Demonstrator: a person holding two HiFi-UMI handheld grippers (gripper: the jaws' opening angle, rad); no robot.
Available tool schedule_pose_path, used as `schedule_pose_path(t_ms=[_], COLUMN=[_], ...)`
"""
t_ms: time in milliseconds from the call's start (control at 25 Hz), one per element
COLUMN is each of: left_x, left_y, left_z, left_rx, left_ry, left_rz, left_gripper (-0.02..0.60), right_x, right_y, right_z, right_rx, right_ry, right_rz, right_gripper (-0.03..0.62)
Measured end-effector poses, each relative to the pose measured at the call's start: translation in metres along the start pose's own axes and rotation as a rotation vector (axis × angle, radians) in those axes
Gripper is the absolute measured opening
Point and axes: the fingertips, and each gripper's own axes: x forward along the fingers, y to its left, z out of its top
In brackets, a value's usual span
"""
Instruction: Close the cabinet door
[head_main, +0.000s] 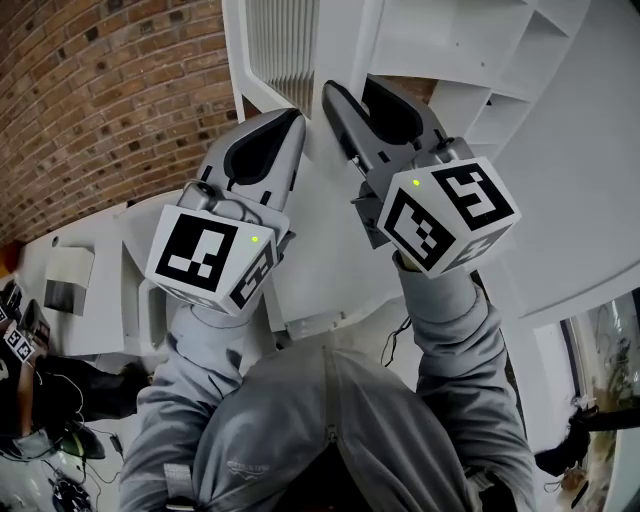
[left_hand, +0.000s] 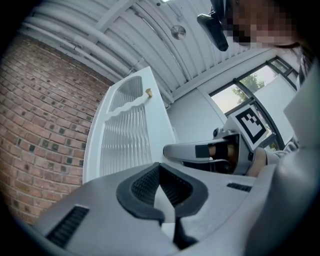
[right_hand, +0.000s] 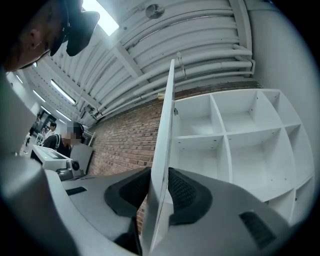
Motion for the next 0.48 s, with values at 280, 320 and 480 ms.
schedule_pose_path(t_ms=[280,320,480], left_x=[0.012,0.014,0.022], left_y=[-0.004,-0.004,-0.006], left_z=[-0.01,-0.012,-0.017], left_rx=[-0.01,-0.014,-0.019], left_ry=[0.011,0.015,0.019], left_rz=[-0.038,-0.044,-0.073], left_gripper=[0.003,0.003,0.003], right_x=[-0.004,-0.004,-0.004], right_y=[-0.018,-0.022,-0.034], right_z=[-0.002,-0.003,-0.006], right_rx=[-0.007,-0.005,-0.003], right_ry=[0.015,0.017,0.026], right_rz=[-0.037,-0.04,-0.047], right_gripper=[0.1,0.1,0.1])
